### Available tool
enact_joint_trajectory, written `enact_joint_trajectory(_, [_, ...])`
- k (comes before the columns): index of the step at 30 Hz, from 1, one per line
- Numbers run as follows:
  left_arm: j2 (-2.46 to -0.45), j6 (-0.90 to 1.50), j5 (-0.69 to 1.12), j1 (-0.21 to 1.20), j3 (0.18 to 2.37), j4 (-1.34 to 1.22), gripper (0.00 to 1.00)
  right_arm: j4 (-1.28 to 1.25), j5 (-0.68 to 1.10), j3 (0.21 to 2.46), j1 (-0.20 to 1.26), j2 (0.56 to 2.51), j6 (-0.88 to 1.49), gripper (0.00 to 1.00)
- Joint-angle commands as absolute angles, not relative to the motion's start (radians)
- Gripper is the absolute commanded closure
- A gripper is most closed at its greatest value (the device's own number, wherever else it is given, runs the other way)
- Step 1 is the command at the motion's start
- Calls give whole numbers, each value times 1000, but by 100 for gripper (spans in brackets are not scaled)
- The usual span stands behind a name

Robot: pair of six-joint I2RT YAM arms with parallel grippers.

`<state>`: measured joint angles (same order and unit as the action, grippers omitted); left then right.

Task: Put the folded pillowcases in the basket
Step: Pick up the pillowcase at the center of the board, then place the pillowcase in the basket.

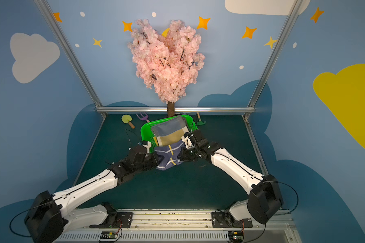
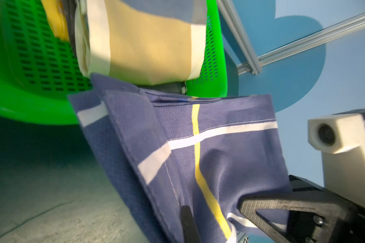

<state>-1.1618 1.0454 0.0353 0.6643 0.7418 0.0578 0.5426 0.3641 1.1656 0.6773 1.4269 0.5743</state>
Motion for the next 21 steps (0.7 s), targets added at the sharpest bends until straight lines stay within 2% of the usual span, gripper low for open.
enact_joint_trajectory(1, [-1127, 977, 74, 617, 818, 132, 97, 550, 336, 1236, 677, 1460, 551, 100])
enact_joint_trajectory(9, [-1226, 946, 271, 441, 925, 50, 97, 582, 351, 1420, 625, 1592, 513, 100])
enact_joint_trajectory(21, [-1450, 869, 352, 329, 1085, -8, 97, 637, 402, 1741, 542, 1865, 469, 100])
